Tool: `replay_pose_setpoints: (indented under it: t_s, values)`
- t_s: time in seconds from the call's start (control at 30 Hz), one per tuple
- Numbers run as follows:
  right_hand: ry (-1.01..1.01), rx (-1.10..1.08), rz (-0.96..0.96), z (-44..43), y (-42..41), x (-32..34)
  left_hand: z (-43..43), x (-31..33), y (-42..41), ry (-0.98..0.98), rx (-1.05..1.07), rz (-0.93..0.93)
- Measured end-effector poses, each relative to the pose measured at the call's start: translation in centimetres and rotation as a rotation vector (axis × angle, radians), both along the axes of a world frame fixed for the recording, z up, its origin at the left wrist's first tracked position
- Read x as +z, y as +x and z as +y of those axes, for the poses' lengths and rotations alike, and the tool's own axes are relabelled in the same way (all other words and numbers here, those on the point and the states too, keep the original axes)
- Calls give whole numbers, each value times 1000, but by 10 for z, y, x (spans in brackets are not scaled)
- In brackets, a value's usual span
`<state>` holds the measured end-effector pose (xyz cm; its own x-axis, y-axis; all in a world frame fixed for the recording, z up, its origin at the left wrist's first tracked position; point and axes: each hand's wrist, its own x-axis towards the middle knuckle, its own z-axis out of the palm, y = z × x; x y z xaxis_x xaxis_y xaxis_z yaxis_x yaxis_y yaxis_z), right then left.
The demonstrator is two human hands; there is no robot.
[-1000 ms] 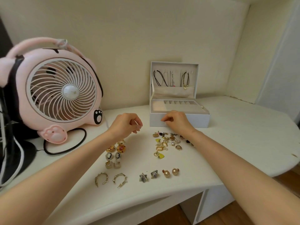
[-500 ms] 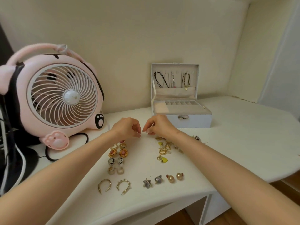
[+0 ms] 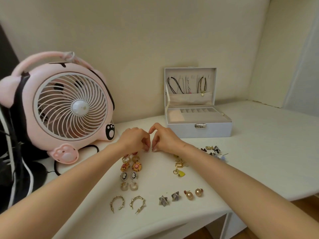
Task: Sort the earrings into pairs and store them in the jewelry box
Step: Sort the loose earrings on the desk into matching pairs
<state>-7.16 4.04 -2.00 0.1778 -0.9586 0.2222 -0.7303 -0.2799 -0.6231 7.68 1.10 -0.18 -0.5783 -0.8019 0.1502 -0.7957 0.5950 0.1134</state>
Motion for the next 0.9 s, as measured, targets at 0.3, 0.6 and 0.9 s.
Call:
replay_pose_setpoints:
  t_s: [0.3,0.6,0.9]
  values:
    - [-2,26,-86,2,2,-1,-3,-4,5,-66,-1,-10]
    - [-25,-2,-70,5,1,1,1,-2,6,-115,-11,-27]
    - [-45,-105,-12,23,-55,23,11,1,-9,-151,-39,137]
